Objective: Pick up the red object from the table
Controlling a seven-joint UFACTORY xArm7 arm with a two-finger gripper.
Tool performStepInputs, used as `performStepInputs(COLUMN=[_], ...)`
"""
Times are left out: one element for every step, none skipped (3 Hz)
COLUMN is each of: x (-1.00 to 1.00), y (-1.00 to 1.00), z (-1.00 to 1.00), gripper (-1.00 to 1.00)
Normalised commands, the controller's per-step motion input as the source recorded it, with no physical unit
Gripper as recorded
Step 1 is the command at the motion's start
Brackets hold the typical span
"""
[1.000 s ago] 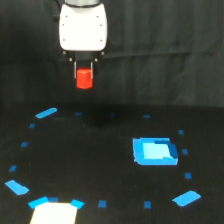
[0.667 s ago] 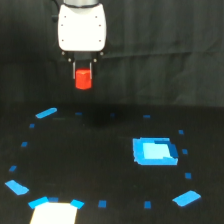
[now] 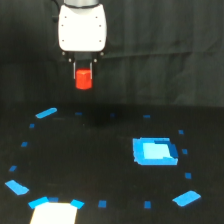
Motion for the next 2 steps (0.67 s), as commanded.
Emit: performStepInputs(x=[-0.06,-0.21], y=[0.03,0.15], z=[-0.07,0.59], gripper=[-0.94,-1.00])
